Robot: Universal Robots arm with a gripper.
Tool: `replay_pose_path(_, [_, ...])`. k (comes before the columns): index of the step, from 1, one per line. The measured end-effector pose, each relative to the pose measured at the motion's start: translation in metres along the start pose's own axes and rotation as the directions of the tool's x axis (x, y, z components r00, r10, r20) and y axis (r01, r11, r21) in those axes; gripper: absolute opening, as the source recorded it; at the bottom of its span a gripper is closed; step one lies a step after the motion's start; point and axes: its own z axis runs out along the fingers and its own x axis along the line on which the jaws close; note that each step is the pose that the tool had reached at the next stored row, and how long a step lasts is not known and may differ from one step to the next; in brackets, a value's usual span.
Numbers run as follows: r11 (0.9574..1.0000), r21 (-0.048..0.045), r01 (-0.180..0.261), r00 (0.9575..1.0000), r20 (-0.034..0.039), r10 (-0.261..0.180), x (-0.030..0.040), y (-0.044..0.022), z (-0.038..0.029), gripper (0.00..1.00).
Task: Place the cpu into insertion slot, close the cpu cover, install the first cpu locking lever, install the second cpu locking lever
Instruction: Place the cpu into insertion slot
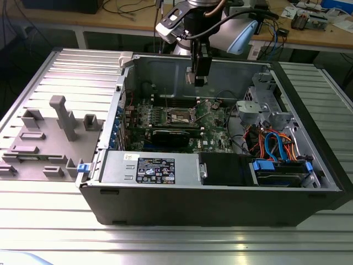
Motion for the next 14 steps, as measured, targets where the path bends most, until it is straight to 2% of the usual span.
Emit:
replay_pose_path(5, [1.0,0.0001,-0.005,1.0,0.0002,0.005,0.0001,-0.002,0.0012,0.54])
replay_pose_path(11, [0.9999,0.0001,-0.015,0.9999,0.0008,0.015,0.001,-0.0033,0.0119,0.54])
replay_pose_path(14, [0.9999,0.0005,-0.014,0.9999,0.0087,0.014,0.0011,-0.0037,0.0172,0.54])
